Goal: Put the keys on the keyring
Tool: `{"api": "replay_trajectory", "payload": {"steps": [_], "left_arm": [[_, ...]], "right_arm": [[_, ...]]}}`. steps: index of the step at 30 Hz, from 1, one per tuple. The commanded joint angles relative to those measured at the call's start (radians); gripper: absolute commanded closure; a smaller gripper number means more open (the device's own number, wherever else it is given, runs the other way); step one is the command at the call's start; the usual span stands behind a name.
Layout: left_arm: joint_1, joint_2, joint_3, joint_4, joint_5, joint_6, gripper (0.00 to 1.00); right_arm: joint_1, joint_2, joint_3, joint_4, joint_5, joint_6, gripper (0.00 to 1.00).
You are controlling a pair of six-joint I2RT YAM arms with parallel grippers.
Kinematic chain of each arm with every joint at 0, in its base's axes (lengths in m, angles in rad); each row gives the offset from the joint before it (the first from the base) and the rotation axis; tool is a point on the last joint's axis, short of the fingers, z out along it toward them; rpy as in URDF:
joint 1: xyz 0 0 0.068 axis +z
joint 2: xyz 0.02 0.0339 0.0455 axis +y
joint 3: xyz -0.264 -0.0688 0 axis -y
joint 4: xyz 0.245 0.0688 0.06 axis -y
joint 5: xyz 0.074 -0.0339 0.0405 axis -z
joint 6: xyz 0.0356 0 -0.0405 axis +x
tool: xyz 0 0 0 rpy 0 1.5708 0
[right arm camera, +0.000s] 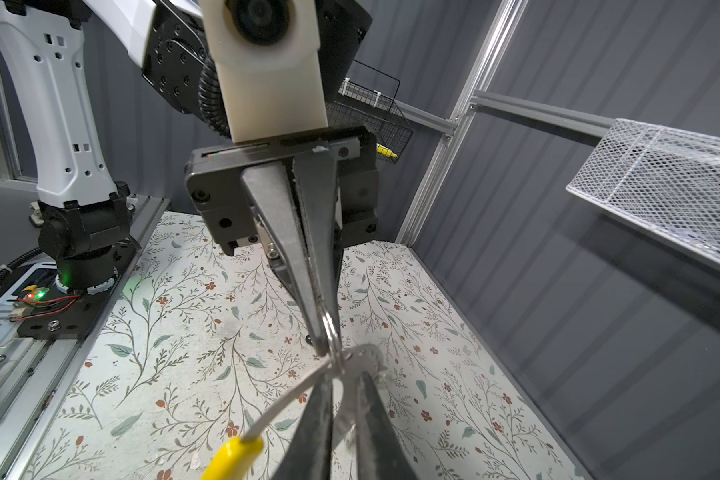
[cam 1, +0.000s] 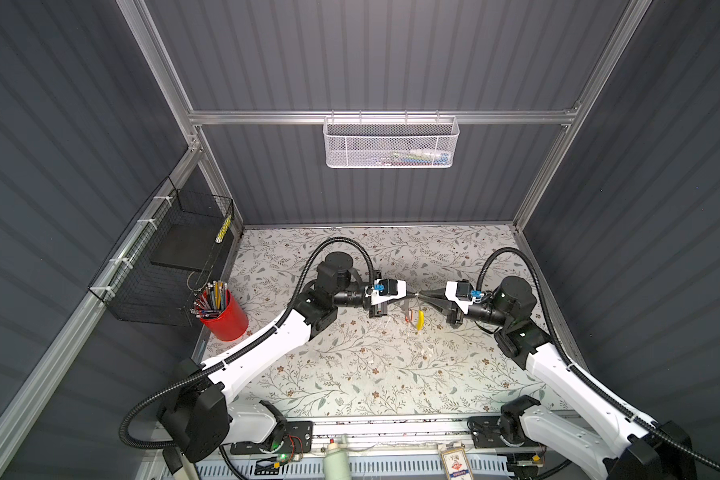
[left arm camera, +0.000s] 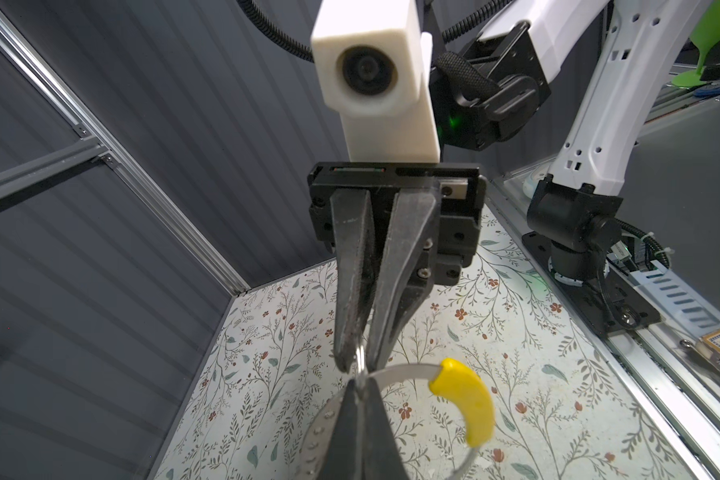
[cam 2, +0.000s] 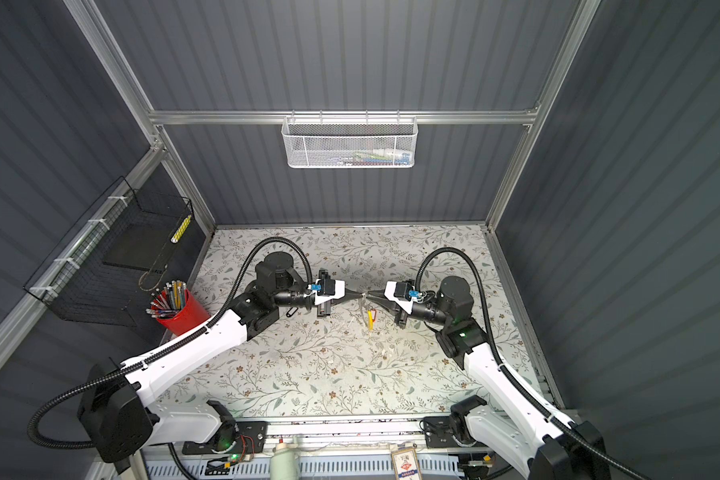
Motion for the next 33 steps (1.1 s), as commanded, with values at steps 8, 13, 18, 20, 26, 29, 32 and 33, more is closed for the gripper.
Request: {"api": "replay_trajectory", "payload": {"steps": [8,13,18,20,26,29,32,33], "left_arm": [[0.001,-0.004,0.003,0.037,0.028,-0.014,1.0],[0.0,-0.002,0.001,0.039,0.028,-0.013,1.0],[0.001,-0.002,0.0,0.039,0.03,-0.012,1.0],[0.001,-0.003,0.0,0.039,0.03,-0.011,1.0],[0.001,-0.004,-0.002,0.033,0.03,-0.007,1.0],[0.001,-0.002,-0.003,0.028,0.027,-0.001,1.0],[0.0,-0.003,-0.002,0.016,0.018,0.016,1.0],[0.0,-0.002,0.0,0.009,0.014,0.024,1.0]], "right_arm": [[0.007,0.006,0.033,0.026,-0.045,0.029,0.87],[0.008,0.009,0.039,0.03,-0.067,0.037,0.84],[0.009,0.015,0.048,0.031,-0.08,0.048,0.84],[0.008,0.019,0.052,0.023,-0.082,0.047,0.85],[0.01,0.027,0.059,0.018,-0.097,0.048,0.92],[0.011,0.029,0.059,0.02,-0.097,0.05,0.95],[0.011,0.03,0.06,0.009,-0.098,0.047,0.99],[0.011,0.029,0.062,-0.002,-0.095,0.042,0.99]]}}
